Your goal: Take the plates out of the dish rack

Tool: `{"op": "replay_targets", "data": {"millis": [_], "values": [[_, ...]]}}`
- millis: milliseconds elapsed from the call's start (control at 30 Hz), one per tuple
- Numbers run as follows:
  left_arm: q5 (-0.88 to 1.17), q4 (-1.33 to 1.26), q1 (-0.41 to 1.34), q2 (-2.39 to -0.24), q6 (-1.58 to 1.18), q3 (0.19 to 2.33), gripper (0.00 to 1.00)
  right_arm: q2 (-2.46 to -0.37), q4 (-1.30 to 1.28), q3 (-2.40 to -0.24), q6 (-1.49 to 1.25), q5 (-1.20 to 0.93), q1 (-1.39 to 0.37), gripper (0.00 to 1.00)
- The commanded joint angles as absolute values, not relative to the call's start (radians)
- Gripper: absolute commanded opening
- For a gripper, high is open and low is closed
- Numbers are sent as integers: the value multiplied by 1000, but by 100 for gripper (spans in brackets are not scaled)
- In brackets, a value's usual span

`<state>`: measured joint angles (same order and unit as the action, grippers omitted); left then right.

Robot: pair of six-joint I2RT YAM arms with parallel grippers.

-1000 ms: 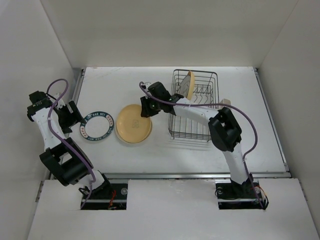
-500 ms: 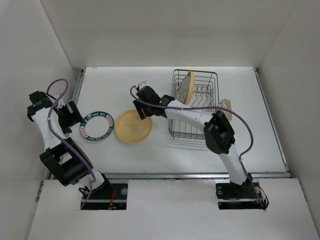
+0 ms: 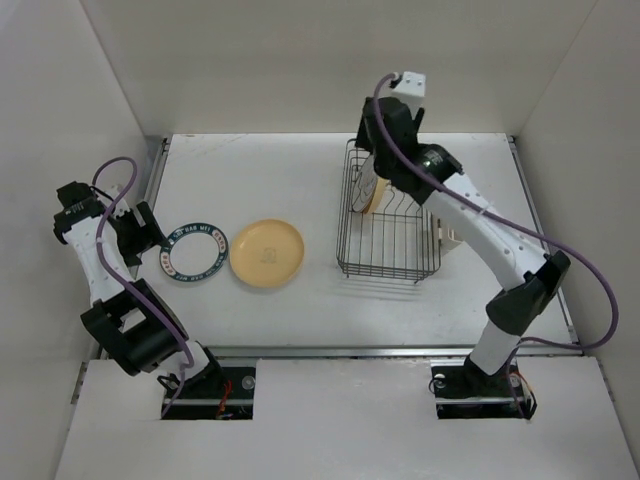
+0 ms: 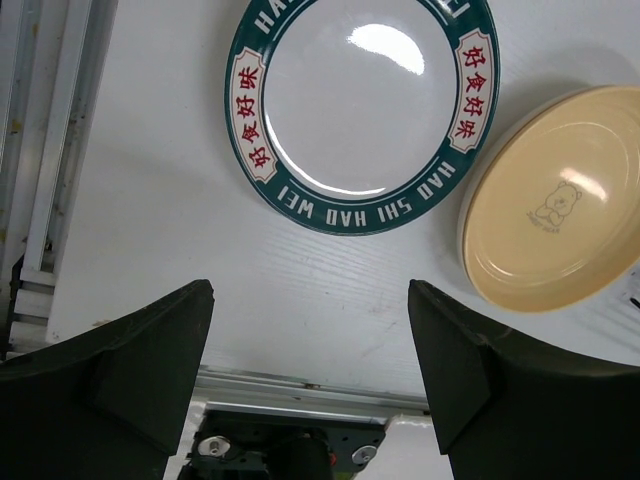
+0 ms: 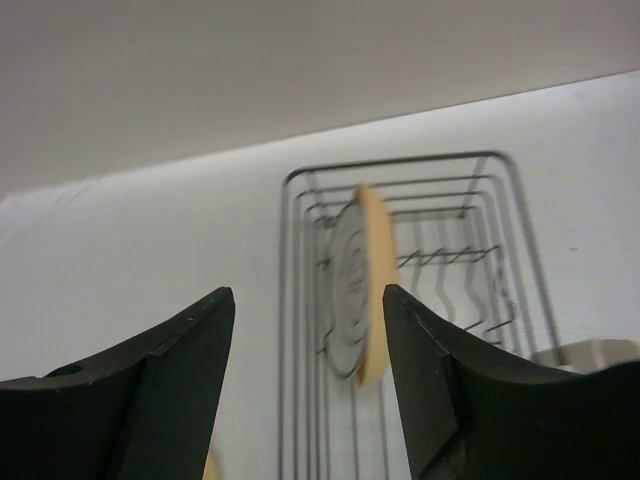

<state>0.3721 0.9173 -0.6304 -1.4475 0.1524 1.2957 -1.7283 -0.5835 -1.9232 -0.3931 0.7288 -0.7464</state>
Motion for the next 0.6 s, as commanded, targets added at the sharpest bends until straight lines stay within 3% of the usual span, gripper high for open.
{"op": "replay_targets", "data": {"millis": [0,233,567], "values": [[359,922,-635,-1402,178,1279,76,-1827,-716,-1957,-445,883,-686,68],[359,931,-635,-1402,178,1279,76,-1940,-755,-1974,-477,859,-615,74],[350,931,-635,-1384,196,1270,76,-1973,-755,-1922,-534,825,-563,33]]}}
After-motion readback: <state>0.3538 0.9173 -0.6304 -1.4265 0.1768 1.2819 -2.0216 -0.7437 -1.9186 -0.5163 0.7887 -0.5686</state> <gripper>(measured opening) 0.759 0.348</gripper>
